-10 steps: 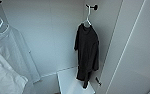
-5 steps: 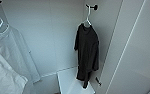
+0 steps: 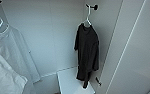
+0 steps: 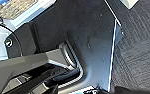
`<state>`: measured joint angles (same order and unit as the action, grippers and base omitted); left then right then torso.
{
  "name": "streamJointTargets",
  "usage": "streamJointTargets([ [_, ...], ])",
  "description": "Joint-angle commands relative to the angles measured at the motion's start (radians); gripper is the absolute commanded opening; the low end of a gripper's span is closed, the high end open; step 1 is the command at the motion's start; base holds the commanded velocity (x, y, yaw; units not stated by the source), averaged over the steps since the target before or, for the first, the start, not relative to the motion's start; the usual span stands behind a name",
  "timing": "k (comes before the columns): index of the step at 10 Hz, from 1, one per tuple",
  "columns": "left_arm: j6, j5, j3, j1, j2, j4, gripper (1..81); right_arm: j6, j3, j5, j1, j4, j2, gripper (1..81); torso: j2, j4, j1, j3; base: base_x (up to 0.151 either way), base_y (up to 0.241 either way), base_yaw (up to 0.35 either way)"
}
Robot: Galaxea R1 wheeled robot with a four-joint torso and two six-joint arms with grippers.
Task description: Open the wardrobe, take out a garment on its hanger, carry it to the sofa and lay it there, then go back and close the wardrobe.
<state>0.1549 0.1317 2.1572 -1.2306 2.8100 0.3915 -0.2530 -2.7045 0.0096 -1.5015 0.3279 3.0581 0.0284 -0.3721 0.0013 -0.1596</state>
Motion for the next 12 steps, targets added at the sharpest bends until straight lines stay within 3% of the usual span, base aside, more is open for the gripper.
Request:
streamJointTargets([
  [1, 0.009, 0.091, -0.089, 0.164, -0.033, -0.013, 81.1, 0.001, -0.001, -0.065, 0.037, 0.003, -0.006, 81.1, 0.0, 0.0, 0.0, 0.0, 0.0, 0.0, 0.0],
  [5, 0.017, 0.086, -0.238, 0.268, -0.081, -0.037, 81.1, 0.001, -0.021, -0.065, 0.04, 0.005, -0.006, 81.1, 0.0, 0.0, 0.0, 0.0, 0.0, 0.0, 0.0],
  [8, 0.069, 0.092, -0.413, 0.357, -0.154, -0.039, 81.1, 0.001, -0.023, -0.065, 0.042, 0.004, -0.006, 81.1, 0.0, 0.0, 0.0, 0.0, 0.0, 0.0, 0.0],
  [12, 0.135, 0.112, -0.494, 0.504, -0.165, -0.054, 81.1, 0.003, -0.024, -0.065, 0.043, 0.005, -0.006, 81.1, 0.0, 0.0, 0.001, 0.0, 0.0, 0.0, 0.0],
])
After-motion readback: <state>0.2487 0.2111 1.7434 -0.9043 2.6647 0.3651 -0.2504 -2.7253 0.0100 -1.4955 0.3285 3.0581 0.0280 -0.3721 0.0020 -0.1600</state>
